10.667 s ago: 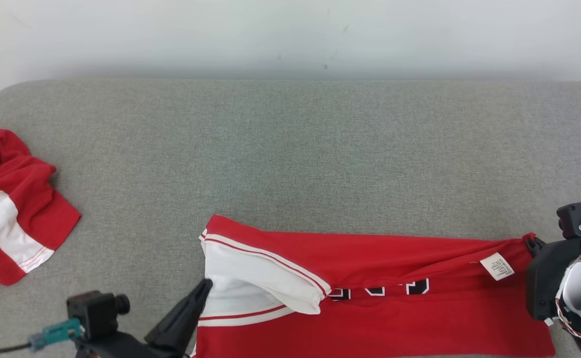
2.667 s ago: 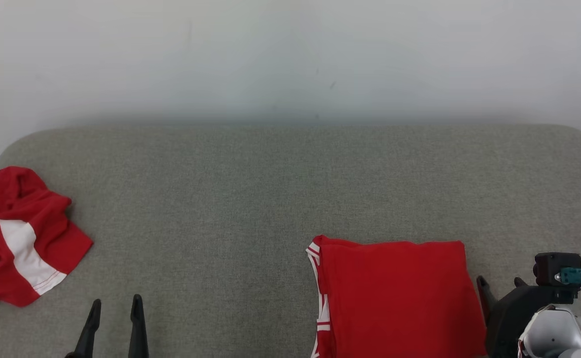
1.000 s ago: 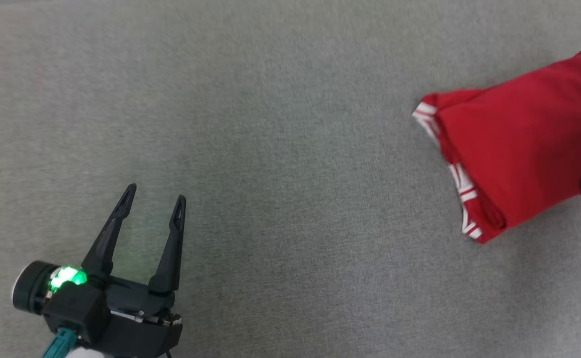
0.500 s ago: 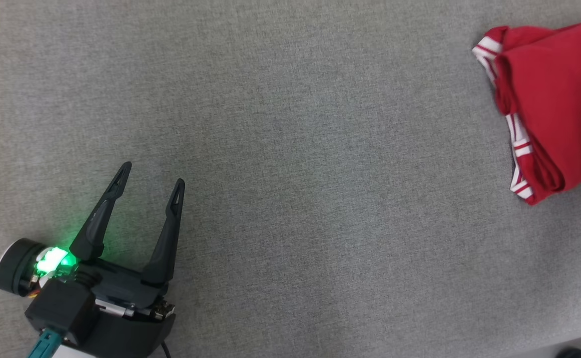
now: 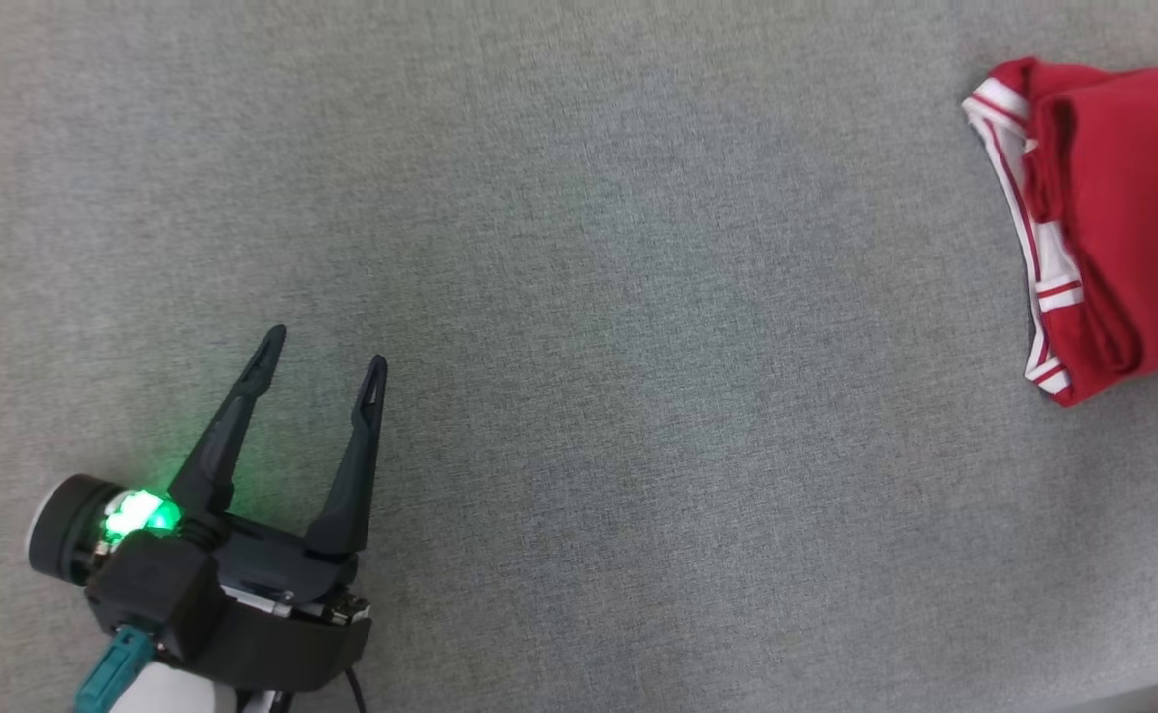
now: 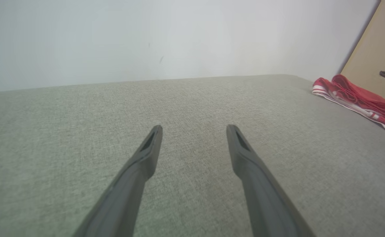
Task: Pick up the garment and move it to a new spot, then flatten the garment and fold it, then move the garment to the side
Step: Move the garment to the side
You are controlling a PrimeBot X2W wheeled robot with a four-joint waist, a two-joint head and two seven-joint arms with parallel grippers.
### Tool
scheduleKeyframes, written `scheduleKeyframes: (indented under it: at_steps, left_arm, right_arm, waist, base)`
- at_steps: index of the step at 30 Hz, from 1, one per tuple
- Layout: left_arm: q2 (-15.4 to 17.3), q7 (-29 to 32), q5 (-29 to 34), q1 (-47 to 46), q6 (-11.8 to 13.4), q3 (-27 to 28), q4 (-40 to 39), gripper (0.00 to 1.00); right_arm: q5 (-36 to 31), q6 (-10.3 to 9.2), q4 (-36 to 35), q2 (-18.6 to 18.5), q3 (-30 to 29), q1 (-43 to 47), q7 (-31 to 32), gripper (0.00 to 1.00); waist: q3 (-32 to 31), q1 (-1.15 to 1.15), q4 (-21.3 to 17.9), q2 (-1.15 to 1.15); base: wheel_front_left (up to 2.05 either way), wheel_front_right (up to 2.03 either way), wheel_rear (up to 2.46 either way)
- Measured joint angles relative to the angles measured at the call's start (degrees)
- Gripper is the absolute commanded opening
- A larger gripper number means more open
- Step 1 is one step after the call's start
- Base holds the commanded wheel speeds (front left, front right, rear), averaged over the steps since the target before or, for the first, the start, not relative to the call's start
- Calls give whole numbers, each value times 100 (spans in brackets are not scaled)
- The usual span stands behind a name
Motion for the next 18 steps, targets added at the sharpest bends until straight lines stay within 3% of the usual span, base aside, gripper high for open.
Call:
scheduleKeyframes:
  at_steps: [6,10,18]
  left_arm:
    - [-199,5,-79,115,0,99,132,100]
    - [-365,5,-79,365,31,322,212,100]
    - [-735,7,-234,1224,168,1050,662,100]
  right_arm:
    - [167,0,375,-82,198,-5,-476,100]
    - [463,0,328,71,486,225,-658,100]
    - [1604,0,-791,773,870,1683,-555,100]
  waist:
    - [-322,0,102,0]
    - [-663,0,190,0]
    - [-1561,-1,428,-1]
  base:
    - [0,0,0]
    - [0,0,0]
    - [0,0,0]
